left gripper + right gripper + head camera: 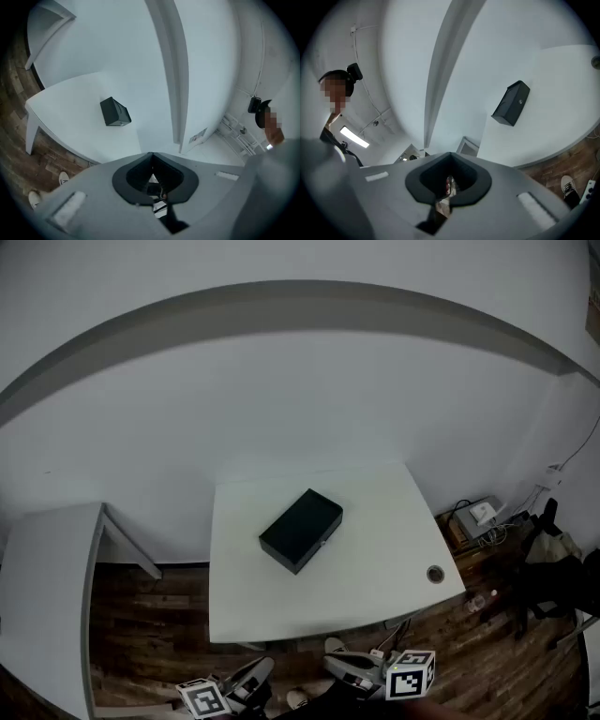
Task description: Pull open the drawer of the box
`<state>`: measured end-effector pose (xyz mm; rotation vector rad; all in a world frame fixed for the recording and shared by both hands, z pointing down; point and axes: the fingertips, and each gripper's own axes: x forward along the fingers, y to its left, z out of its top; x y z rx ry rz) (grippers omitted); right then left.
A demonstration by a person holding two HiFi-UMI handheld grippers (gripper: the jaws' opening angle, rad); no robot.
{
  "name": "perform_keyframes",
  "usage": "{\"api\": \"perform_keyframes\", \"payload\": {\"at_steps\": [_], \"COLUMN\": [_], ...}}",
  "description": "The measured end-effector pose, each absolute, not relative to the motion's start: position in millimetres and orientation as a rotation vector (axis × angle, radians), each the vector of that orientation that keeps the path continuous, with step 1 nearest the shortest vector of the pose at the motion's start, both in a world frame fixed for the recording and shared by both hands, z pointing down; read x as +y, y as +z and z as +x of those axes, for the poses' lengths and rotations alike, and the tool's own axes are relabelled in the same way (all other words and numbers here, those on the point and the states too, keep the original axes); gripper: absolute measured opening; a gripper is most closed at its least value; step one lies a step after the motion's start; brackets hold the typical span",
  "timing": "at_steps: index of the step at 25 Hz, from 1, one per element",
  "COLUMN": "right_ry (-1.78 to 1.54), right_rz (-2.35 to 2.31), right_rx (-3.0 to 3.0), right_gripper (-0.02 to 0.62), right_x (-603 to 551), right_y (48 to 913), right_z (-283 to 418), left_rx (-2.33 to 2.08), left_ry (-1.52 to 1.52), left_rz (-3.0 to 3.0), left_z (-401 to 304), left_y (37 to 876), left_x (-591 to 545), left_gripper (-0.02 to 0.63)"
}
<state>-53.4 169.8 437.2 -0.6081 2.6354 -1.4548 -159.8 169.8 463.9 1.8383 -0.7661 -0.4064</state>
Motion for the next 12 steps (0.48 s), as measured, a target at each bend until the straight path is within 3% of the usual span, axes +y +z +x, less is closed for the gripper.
{"api": "perform_keyframes", "payload": {"at_steps": [12], "right_ry": [-1.452], "right_rz": [-0.615], "right_rx": [2.637], "right_gripper": [0.003], "right_x": [167.3], "right_y": [436.1], "right_z": [-51.9], "left_rx": [-0.761], "left_ry": [-0.399], "left_rz": [1.83], "left_z": [-156.8], "left_y": [465.3], "left_x": [167.3], "left_gripper": [0.006]}}
